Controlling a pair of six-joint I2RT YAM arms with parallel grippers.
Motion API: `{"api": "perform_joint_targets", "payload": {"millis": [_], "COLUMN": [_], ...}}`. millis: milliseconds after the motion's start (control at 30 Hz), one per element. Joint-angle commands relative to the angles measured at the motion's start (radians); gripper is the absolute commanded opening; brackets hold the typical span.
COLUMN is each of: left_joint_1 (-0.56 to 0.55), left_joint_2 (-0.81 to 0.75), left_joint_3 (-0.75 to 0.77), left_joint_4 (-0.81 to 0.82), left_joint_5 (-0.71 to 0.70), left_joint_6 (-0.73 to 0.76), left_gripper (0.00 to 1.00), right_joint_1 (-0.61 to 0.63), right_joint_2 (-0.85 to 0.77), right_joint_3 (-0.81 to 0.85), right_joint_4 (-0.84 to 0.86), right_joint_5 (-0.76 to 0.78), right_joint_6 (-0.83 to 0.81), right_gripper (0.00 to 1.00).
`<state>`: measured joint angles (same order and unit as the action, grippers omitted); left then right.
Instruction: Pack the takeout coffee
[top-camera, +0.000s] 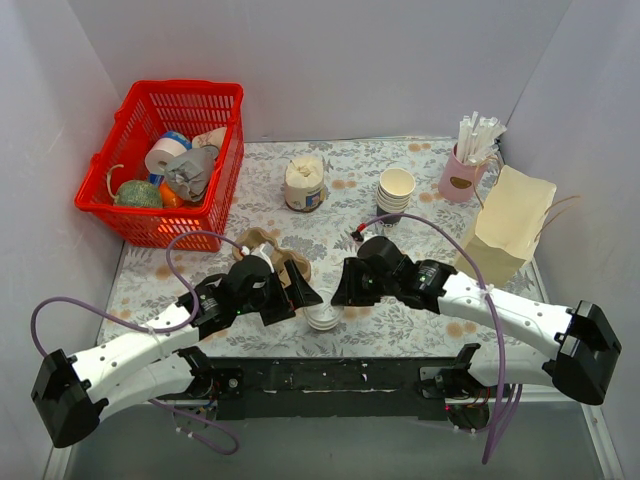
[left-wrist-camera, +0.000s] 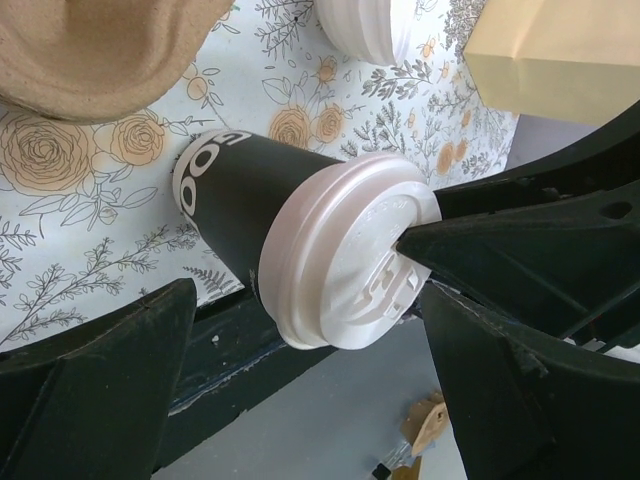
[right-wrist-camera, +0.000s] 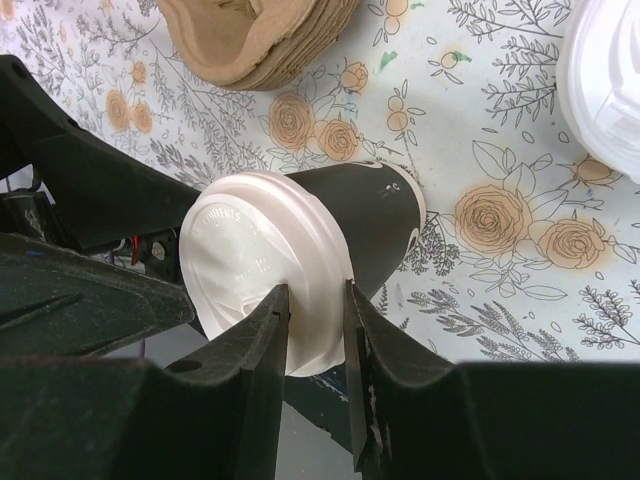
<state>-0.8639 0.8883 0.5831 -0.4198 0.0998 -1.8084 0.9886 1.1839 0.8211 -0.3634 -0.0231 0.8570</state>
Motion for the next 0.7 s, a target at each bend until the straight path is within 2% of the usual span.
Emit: {"api": "perform_joint_targets", "payload": {"millis": [0, 333, 400, 500, 667], "left_joint_1": [-0.006, -0.006, -0.006, -0.006, -0.023], "left_joint_2": [-0.008, 0.066, 0.069, 0.066, 0.061], "left_joint_3": [0.024, 0.058, 0.058, 0.050, 0.008], "left_joint_4": [-0.017, -0.004, 0.006, 0.035, 0.102], "left_joint_5": [0.028, 0.026, 0.032, 0.041, 0.043], "left_joint_6": [-0.005, 0.020, 0.014, -0.018, -0.117], "left_gripper": [0.96, 0.98, 0.98, 0.98, 0.95], "right_joint_1": [0.002, -0.033, -0.042, -0.057, -0.083], "right_joint_2": [-0.006, 0.040, 0.049, 0.051, 0.031], "right_joint_3": [0.052, 0.085, 0.084, 0.076, 0.044], "right_joint_4": [-0.046, -0.094, -0.095, -0.085, -0.051], "right_joint_5": [0.049, 0.032, 0.031, -0.006, -0.050], "right_joint_6": [-0.030, -0.059, -0.059, -0.061, -0.055], "right_gripper": [0.33, 0.36, 0.42, 0.48, 0.49]}}
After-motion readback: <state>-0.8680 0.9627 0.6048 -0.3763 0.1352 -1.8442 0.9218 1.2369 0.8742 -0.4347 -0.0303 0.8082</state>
